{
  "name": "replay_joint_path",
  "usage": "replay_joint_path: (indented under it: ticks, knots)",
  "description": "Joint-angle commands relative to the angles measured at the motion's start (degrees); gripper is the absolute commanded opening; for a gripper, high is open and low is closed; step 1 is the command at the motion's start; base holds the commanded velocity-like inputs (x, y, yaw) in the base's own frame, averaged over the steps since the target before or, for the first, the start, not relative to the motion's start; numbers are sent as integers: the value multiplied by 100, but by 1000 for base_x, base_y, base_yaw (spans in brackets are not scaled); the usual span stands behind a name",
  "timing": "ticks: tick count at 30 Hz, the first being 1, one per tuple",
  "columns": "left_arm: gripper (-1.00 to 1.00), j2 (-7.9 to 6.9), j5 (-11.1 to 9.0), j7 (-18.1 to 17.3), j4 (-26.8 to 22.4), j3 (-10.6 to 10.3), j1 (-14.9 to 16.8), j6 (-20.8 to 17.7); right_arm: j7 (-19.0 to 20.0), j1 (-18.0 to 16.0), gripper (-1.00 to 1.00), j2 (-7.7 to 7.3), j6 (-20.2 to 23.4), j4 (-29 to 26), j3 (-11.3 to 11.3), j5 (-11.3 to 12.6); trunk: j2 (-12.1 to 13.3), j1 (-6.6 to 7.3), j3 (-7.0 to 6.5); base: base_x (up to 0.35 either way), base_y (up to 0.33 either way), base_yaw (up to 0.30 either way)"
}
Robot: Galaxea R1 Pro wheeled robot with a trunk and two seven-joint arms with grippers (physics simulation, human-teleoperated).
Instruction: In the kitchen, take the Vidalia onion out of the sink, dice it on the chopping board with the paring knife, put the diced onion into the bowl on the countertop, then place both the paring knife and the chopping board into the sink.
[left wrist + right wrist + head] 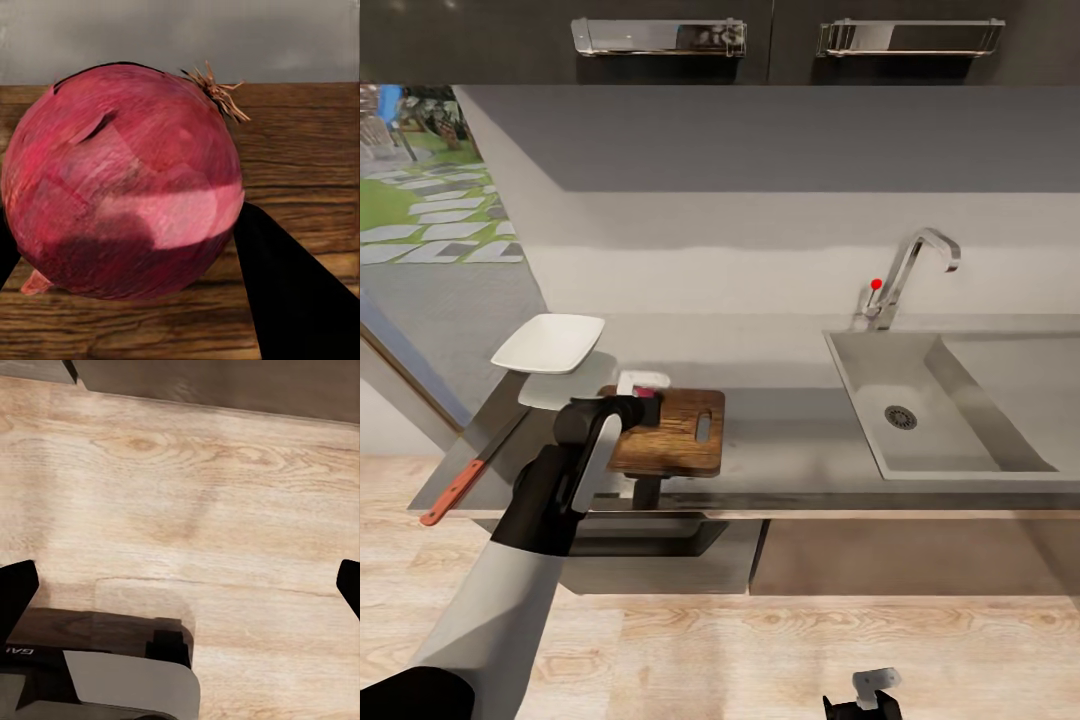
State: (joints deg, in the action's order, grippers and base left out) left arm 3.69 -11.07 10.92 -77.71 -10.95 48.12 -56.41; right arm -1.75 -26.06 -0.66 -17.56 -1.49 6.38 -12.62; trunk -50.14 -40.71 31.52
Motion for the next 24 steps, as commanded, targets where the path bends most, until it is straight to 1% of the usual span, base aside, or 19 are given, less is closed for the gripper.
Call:
replay_joint_path:
  ticks: [1, 5, 8, 10, 13, 24]
  knots:
    - [-100, 0, -62, 53, -37, -4, 4, -19, -18, -4, 100, 14, -19, 8, 48, -60, -4, -1, 5, 0, 0, 0]
    - [-100, 0, -62, 55, -145, -4, 4, 2, -18, -4, 100, 8, -27, 10, 46, -60, -4, -1, 5, 0, 0, 0]
    - [-100, 0, -62, 64, -241, -10, 4, 103, -18, -4, 100, -89, -125, 15, 34, -57, -4, -1, 5, 0, 0, 0]
    - [-100, 0, -62, 67, -306, -11, 4, 169, -18, -4, 100, -128, -189, 16, 32, -56, -4, -1, 5, 0, 0, 0]
    - [-100, 0, -62, 68, -402, -11, 4, 269, -18, -4, 100, -139, -244, 16, 31, -56, -4, -1, 5, 0, 0, 0]
    - [-100, -7, -62, 69, -520, -15, 4, 295, -18, -4, 100, -148, -257, 17, 30, -56, -4, -1, 5, 0, 0, 0]
